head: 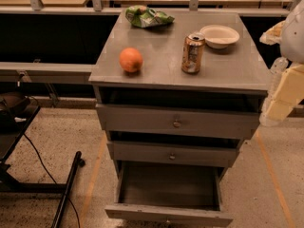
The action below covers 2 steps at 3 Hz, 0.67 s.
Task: Place orange can into bottom drawer
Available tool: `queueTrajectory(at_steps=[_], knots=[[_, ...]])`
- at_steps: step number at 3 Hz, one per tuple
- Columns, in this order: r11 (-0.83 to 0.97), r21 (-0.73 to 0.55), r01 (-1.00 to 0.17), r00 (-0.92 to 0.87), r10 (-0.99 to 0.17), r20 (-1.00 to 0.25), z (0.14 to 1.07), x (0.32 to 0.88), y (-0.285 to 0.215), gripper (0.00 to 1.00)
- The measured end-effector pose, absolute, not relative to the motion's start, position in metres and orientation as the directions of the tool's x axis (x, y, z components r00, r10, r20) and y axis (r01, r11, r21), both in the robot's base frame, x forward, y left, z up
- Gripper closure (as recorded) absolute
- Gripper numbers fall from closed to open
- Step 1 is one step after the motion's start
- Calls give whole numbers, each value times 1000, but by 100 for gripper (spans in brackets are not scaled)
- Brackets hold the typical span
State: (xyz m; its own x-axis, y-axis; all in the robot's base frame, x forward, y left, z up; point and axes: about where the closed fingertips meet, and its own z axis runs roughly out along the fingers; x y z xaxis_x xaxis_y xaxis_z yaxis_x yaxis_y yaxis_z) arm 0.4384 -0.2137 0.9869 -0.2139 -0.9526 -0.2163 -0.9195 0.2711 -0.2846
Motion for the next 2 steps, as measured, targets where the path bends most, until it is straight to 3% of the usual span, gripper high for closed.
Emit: queueTrajectory(at_steps=[1,2], knots=[[265,-286,-921,-205,-953,-225,987,443,-213,0],[235,-300,-925,-167,-958,-235,987,485,-211,0]])
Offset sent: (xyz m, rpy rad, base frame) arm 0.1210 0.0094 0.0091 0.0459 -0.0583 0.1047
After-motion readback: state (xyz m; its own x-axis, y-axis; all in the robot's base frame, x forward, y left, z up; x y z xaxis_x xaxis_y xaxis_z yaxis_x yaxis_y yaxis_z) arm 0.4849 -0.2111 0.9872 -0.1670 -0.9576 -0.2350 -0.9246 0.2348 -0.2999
